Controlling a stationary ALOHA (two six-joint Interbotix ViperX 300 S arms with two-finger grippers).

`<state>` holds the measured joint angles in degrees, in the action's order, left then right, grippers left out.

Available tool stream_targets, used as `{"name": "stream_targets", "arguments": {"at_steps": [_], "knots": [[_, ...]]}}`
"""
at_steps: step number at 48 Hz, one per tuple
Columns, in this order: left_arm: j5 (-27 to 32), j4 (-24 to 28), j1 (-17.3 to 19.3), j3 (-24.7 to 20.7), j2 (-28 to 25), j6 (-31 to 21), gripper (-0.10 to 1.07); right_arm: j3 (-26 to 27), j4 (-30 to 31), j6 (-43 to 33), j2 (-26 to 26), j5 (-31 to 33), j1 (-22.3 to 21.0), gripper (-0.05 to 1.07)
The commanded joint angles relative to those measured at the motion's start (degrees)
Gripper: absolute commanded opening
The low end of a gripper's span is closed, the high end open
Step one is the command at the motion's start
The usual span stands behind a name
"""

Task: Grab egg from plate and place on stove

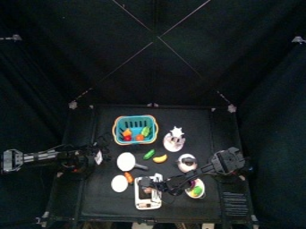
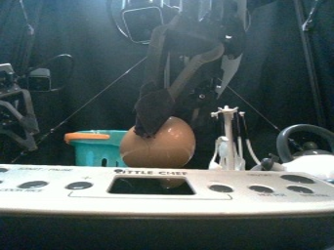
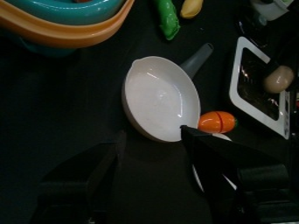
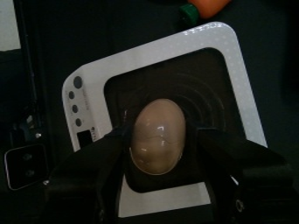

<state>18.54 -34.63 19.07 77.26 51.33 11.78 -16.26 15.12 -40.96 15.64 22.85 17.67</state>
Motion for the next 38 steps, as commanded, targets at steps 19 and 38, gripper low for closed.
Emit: {"name": "stream_targets", "arguments": {"at_steps": [19,38], "knots": [[-0.26,-0.09,0.18,-0.62,-0.18,0.09,0.89,-1.14,1.05,0.18,-4.66,-2.90,-1.76,1.00],[-0.35,-0.18,0.09,-0.70,-0.18,0.18,0.89,-5.89,7.21,0.09,-12.74,-7.21,-3.52,1.00]]}}
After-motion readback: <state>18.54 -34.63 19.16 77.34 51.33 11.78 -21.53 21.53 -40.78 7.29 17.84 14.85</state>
